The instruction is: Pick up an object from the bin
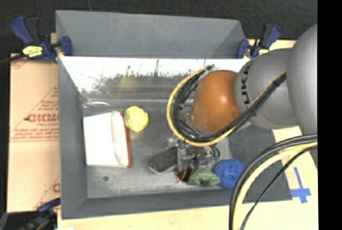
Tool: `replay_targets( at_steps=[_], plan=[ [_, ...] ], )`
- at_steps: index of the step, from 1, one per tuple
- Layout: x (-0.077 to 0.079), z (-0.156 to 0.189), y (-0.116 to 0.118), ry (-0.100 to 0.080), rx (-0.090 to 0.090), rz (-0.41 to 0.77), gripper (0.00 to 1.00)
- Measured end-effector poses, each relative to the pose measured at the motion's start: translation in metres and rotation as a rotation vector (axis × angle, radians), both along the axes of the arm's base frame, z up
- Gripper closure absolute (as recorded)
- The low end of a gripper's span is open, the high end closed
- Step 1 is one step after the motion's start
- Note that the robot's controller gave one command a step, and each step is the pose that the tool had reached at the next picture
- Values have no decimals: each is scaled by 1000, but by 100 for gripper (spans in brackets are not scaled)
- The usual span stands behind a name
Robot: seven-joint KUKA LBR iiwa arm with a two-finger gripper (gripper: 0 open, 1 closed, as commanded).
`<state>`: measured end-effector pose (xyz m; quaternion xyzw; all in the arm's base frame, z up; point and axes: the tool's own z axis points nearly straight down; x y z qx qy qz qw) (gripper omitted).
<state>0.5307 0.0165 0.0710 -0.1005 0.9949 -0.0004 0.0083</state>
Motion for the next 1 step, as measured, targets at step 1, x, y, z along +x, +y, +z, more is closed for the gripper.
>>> replay_targets(
  at_steps=[1],
  plan=[
    [0, 0, 0, 0, 0, 0, 100]
  ],
)
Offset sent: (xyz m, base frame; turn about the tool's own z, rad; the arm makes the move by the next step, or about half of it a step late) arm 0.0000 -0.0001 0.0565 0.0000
